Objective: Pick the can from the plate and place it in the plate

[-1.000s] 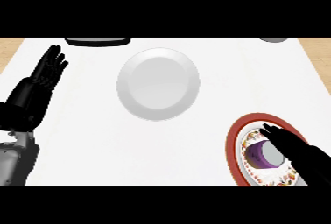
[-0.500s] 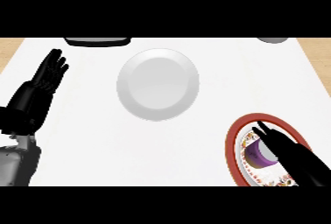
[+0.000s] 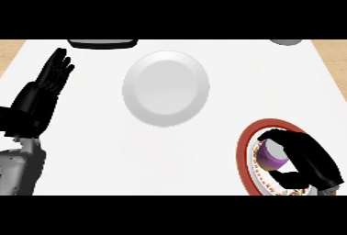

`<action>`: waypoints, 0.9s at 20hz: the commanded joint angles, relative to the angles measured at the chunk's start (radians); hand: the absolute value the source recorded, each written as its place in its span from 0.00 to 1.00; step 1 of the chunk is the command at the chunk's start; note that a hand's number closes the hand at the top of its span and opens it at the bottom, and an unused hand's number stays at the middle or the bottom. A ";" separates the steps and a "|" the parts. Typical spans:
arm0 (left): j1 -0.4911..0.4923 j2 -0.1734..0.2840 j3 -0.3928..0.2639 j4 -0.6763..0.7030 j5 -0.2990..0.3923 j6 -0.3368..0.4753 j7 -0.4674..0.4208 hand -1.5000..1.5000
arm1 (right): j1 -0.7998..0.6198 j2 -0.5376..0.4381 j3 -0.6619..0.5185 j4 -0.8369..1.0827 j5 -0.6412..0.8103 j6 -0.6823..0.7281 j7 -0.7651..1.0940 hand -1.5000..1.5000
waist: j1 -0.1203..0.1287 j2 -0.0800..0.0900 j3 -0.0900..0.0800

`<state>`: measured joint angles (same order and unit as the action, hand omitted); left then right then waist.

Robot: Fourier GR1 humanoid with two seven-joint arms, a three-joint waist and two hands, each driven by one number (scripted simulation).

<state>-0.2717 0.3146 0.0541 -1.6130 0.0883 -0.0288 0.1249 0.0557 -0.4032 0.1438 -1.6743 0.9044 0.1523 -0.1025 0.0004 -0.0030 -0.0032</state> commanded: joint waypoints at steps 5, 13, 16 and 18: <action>0.002 0.013 0.011 -0.019 0.004 -0.030 0.011 0.50 | -0.216 -0.045 -0.191 0.252 0.031 -0.061 0.039 1.00 | 0.022 0.008 0.004; 0.034 -0.012 0.008 -0.019 -0.012 -0.028 -0.021 0.50 | -0.543 -0.153 -0.282 0.735 0.105 -0.116 -0.005 1.00 | 0.027 0.008 0.004; -0.026 -0.039 -0.004 0.033 -0.056 0.014 -0.012 0.50 | -0.573 -0.134 -0.298 0.671 0.006 -0.036 -0.080 1.00 | 0.007 0.005 0.004; -0.062 -0.028 0.005 0.049 -0.041 -0.001 0.011 0.50 | -0.555 -0.072 -0.284 0.573 -0.017 -0.077 -0.087 1.00 | -0.002 0.004 0.003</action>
<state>-0.2975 0.2984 0.0638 -1.6059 0.0673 -0.0418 0.1345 -0.4564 -0.5157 -0.1322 -1.0671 0.9404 0.0833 -0.1347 0.0128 0.0033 0.0005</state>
